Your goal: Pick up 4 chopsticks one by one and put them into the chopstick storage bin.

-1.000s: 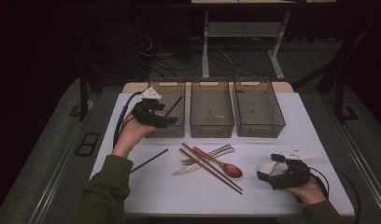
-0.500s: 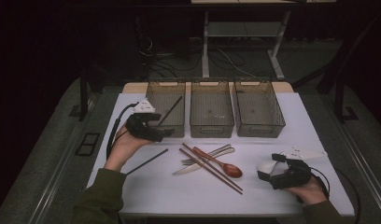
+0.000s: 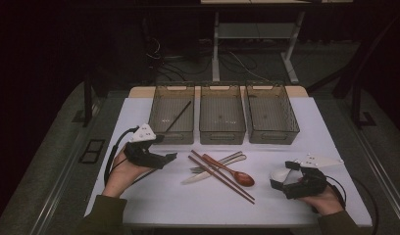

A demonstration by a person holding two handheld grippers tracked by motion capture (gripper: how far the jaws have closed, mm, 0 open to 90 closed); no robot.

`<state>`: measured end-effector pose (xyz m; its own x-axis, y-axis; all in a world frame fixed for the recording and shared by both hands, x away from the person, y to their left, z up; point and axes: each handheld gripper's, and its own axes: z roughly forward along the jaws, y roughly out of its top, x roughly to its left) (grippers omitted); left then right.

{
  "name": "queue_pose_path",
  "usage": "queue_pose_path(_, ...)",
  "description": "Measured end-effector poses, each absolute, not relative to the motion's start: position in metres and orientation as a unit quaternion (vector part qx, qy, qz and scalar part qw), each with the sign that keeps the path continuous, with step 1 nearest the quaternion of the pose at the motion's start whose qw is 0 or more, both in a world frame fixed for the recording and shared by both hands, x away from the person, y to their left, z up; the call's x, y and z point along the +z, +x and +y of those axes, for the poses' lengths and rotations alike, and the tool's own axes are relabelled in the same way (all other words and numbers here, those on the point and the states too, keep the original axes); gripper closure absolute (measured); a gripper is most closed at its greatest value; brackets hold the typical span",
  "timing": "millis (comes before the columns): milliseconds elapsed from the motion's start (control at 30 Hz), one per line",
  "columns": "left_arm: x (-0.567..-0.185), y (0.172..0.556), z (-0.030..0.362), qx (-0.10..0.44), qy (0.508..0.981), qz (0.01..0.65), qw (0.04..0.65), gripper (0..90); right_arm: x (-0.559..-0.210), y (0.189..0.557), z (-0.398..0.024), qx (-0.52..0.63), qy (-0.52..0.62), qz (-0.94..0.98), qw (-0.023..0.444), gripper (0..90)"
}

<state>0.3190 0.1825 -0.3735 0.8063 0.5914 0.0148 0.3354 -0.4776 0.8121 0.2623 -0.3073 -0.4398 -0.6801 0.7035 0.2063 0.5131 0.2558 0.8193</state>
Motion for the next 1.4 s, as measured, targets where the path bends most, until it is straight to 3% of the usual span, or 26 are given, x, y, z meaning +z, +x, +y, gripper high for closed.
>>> queue_pose_path(267, -0.388, 0.303, 0.202, 0.149, 0.844, 0.294, 0.424, 30.7, -0.44, 0.262, -0.307, 0.472, 0.386, 0.786, 0.101, 1.3)
queue_pose_path(667, -0.41, 0.29, 0.232, 0.142, 0.845, 0.323, 0.403, 58.6, -0.44, 0.262, -0.306, 0.469, 0.385, 0.788, 0.101, 1.3)
queue_pose_path(867, -0.424, 0.296, 0.235, 0.124, 0.854, 0.33, 0.383, 67.7, -0.44, 0.262, -0.306, 0.468, 0.384, 0.789, 0.102, 1.3)
queue_pose_path(1400, -0.441, 0.306, 0.239, 0.104, 0.866, 0.334, 0.356, 78.7, -0.44, 0.262, -0.306, 0.468, 0.384, 0.79, 0.101, 1.3)
